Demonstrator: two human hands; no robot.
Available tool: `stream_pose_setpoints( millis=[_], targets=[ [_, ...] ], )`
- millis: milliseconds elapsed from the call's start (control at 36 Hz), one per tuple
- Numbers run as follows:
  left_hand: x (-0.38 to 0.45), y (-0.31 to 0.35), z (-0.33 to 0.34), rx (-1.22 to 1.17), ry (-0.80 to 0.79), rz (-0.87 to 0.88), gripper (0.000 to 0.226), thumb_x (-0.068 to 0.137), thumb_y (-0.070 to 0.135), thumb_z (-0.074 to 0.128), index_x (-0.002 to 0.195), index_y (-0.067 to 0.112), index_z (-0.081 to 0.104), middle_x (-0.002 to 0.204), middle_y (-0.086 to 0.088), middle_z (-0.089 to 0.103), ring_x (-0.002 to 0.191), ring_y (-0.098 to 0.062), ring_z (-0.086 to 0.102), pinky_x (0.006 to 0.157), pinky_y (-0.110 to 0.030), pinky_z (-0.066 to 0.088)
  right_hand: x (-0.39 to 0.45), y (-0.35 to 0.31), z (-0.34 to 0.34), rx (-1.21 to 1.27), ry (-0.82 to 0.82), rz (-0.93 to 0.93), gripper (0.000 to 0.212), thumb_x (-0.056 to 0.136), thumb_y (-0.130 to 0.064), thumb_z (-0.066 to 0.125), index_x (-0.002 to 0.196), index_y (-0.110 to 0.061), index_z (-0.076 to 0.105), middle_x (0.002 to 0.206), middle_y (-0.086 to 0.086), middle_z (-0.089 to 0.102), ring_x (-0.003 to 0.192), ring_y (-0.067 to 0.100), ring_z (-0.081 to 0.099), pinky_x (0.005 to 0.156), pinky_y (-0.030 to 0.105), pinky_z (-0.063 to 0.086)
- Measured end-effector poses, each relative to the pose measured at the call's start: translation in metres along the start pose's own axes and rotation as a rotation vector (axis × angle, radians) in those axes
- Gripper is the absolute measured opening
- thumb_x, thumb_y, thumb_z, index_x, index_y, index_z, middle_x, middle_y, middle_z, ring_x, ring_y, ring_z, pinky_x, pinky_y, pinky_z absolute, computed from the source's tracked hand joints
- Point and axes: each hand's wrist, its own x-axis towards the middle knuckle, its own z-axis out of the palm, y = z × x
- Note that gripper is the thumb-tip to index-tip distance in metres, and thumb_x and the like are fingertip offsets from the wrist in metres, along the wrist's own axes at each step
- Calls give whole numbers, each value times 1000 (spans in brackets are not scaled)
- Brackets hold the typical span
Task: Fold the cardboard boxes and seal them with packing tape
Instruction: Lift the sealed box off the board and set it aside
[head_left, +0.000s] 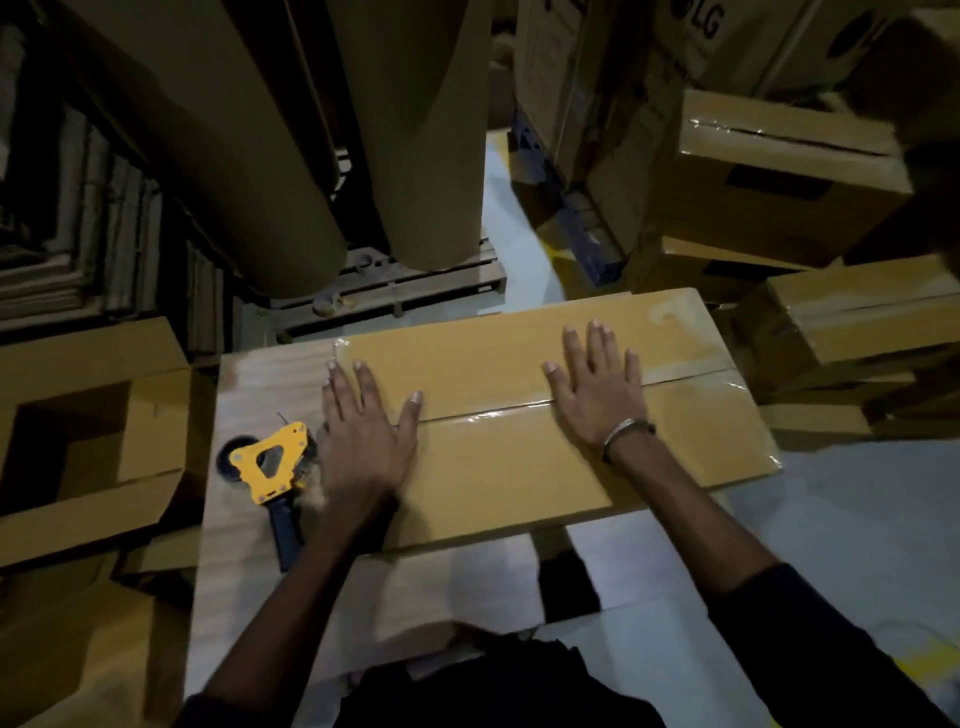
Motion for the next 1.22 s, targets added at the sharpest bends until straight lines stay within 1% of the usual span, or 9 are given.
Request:
stream_pose_setpoints(
  millis=[139,306,472,694,778,889,1000,1083,1222],
  targets=[
    [-4,11,-6,89,17,-16,125,79,102,23,168,16,6,175,-14,0,159,-36,13,119,-57,33,29,86,-24,-48,50,129,77,102,-69,-3,166,-28,-6,174,5,-11,160,22,-12,129,55,-2],
    [-6,19,-10,87,-23,-52,130,74,105,28,168,20,0,175,-9,-8,158,-37,13,121,-58,31,67,126,-44,-42,49,187,82,100,-72,-4,167,-24,-1,174,8,-5,161,25,-7,127,57,-1],
    [-13,27,-15,65,-23,-68,117,82,99,30,168,26,-1,175,-3,-10,156,-37,16,111,-64,37,90,156,-57,256,-14,199,85,101,-73,25,166,-21,10,174,4,13,148,43,36,117,58,36],
    [-10,30,-11,67,-13,-153,123,74,104,34,167,32,0,175,-5,-2,151,-44,28,107,-65,41,27,162,-51,206,-41,145,83,105,-66,24,167,-17,-3,175,1,-11,147,42,39,112,56,40],
    [-10,30,-11,42,-16,-204,126,67,108,36,166,38,1,174,-8,7,149,-44,35,106,-63,43,-16,164,-48,197,-42,227,79,104,-68,23,166,-28,-5,172,11,13,129,49,53,99,58,48],
    [-11,35,-12,-13,-32,-270,133,59,110,44,164,43,-2,167,-11,27,139,-44,48,101,-58,48,-56,170,-42,235,16,324,79,101,-72,26,164,-37,-5,129,23,57,105,44,62,80,48,49],
    [-15,44,-18,-64,-11,-324,147,54,107,54,165,33,-8,153,-18,46,132,-46,53,100,-59,48,-60,177,-39,362,35,436,93,94,-82,38,162,-23,18,139,18,62,121,47,61,98,56,50],
    [-16,45,-23,-110,-19,-350,150,51,105,61,166,26,5,152,-16,51,133,-44,54,101,-58,48,-58,179,-41,523,29,472,81,89,-83,48,139,-19,48,130,12,66,116,41,63,96,50,50],
    [-23,17,-34,-396,-172,-367,118,59,83,83,151,26,37,135,-5,61,118,-34,61,91,-50,52,-65,174,-42,551,88,481,72,89,-80,52,131,-21,54,121,9,69,107,38,65,92,48,54]
  ],
)
